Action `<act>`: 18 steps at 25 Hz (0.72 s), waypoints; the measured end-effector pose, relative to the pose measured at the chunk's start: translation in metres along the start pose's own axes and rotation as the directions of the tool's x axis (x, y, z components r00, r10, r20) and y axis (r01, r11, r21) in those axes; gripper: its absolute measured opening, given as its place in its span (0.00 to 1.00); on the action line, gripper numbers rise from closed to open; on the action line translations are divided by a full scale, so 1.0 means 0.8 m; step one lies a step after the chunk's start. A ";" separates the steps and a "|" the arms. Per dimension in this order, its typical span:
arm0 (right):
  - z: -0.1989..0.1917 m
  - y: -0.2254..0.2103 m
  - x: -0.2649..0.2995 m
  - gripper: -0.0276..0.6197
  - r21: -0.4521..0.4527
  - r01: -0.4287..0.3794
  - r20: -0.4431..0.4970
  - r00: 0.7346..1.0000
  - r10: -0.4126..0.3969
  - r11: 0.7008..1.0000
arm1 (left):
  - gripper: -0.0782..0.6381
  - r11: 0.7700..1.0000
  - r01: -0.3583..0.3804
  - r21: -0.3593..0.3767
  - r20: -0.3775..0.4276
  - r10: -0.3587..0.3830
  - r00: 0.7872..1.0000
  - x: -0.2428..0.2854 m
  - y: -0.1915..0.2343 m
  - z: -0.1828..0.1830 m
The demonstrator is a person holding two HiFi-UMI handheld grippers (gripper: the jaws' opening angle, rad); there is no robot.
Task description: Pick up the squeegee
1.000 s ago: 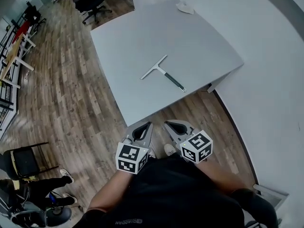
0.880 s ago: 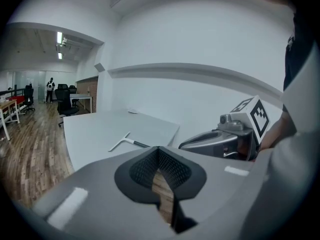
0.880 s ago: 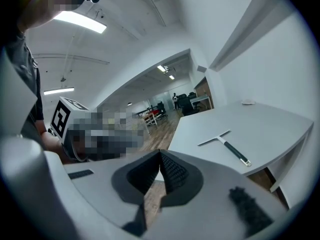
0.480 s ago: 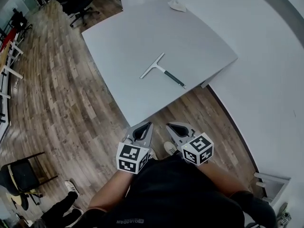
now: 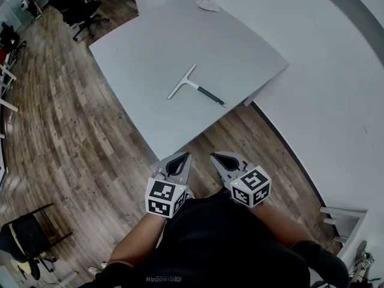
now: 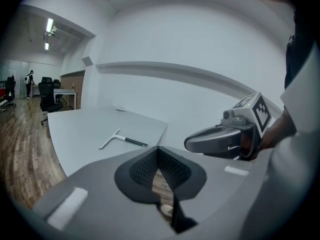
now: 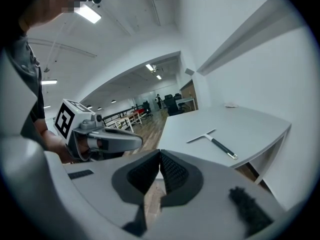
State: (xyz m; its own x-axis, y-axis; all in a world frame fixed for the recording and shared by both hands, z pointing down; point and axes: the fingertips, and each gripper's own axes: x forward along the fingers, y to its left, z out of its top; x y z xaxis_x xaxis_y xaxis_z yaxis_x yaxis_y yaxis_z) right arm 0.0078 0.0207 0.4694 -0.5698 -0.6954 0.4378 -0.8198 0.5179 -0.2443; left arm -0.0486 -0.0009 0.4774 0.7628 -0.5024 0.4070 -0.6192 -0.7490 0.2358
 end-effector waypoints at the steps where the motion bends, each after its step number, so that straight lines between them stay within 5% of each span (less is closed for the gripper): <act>1: 0.002 -0.001 -0.001 0.05 -0.010 -0.005 0.001 1.000 0.005 1.000 | 0.12 1.000 -0.004 0.002 0.004 0.004 1.000 0.003 0.000 0.002; 18: 0.017 -0.120 -0.049 0.05 -0.112 -0.152 -0.018 0.988 0.151 0.982 | 0.12 0.988 -0.139 -0.061 0.040 0.142 0.989 0.113 -0.067 0.039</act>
State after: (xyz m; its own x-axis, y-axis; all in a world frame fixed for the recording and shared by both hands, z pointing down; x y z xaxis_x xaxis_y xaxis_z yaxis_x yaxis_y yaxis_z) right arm 0.1083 -0.0089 0.4640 -0.6860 -0.6001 0.4115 -0.7120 0.6703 -0.2093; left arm 0.0590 -0.0197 0.4743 0.6741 -0.6203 0.4010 -0.7295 -0.6440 0.2302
